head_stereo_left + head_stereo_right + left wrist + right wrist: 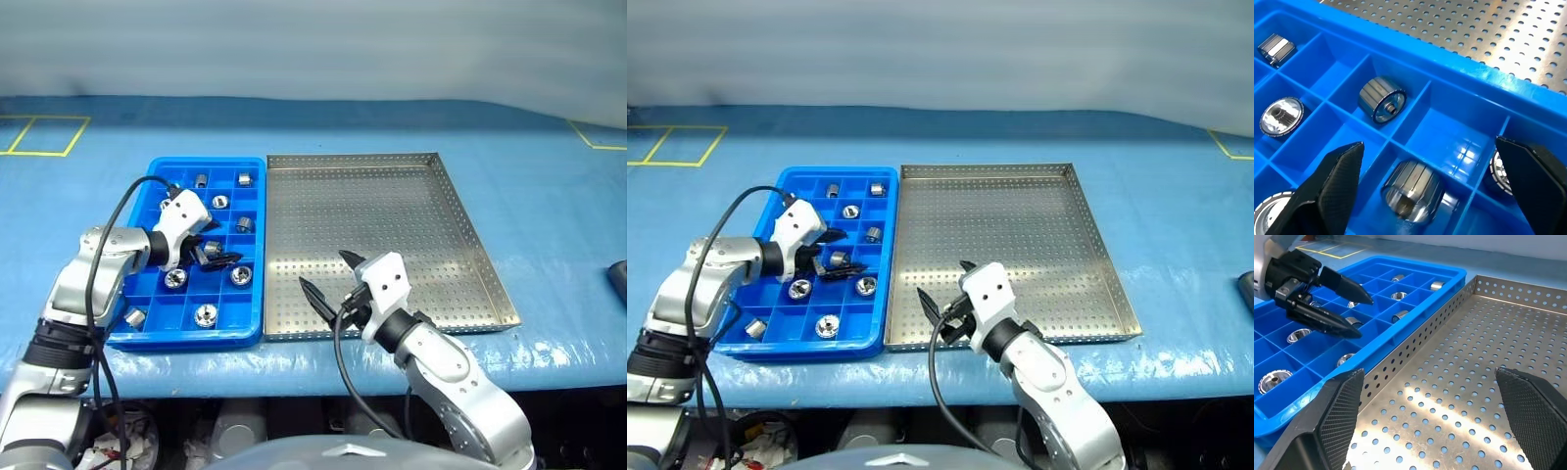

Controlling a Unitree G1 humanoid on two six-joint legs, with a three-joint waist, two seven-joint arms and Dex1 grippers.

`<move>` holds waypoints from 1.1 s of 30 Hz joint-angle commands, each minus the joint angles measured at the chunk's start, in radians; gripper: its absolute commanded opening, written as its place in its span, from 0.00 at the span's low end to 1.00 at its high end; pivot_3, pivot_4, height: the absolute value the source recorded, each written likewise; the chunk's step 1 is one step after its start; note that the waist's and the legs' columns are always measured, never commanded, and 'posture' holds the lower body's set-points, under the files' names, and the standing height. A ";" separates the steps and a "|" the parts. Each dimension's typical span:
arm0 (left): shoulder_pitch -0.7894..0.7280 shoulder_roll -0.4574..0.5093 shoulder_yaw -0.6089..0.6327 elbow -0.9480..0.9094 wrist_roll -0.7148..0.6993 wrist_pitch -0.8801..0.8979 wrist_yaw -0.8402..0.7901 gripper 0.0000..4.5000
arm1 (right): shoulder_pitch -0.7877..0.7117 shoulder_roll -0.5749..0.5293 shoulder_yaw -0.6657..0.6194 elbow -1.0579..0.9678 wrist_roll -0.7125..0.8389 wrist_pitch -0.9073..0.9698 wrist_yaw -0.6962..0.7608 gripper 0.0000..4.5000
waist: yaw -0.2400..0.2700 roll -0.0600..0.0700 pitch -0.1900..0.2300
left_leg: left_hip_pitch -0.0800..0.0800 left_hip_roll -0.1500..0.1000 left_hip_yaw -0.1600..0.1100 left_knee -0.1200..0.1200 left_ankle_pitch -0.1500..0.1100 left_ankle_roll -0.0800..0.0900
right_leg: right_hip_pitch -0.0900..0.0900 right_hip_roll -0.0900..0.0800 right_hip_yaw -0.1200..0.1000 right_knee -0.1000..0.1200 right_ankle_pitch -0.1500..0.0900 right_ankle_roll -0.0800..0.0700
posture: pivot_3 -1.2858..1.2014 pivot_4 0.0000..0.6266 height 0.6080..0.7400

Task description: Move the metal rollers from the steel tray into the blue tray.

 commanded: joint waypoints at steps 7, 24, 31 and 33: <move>-0.016 -0.069 0.019 -0.119 -0.086 -0.088 0.004 0.99 | 0.013 -0.025 -0.092 -0.061 0.032 -0.020 0.013 1.00 | -0.001 -0.001 0.000 | 0.000 0.000 0.000 0.000 0.000 0.000 | 0.000 0.000 0.000 0.000 0.000 0.000 | 0.53 0.24 1.00; 0.268 -0.315 0.046 -0.236 -0.106 -0.303 0.265 0.99 | -0.009 0.009 -0.227 0.058 0.025 -0.045 -0.039 1.00 | 0.000 -0.001 0.000 | 0.002 0.000 0.002 0.001 0.000 0.000 | 0.001 0.000 0.002 0.001 0.000 0.001 | 0.54 0.24 1.00; 0.293 -0.351 0.049 -0.216 -0.100 -0.366 0.317 0.99 | -0.064 0.042 -0.218 0.129 0.019 -0.079 -0.040 1.00 | 0.003 -0.001 -0.001 | 0.002 0.000 0.002 0.000 0.001 0.001 | 0.001 0.000 0.002 0.001 0.001 0.001 | 0.55 0.24 1.00; 0.296 -0.349 0.044 -0.213 -0.098 -0.372 0.319 0.99 | -0.066 0.041 -0.217 0.135 0.017 -0.085 -0.036 1.00 | 0.003 -0.001 -0.001 | 0.002 0.000 0.002 0.000 0.000 0.001 | 0.001 0.000 0.002 0.001 0.001 0.001 | 0.55 0.24 1.00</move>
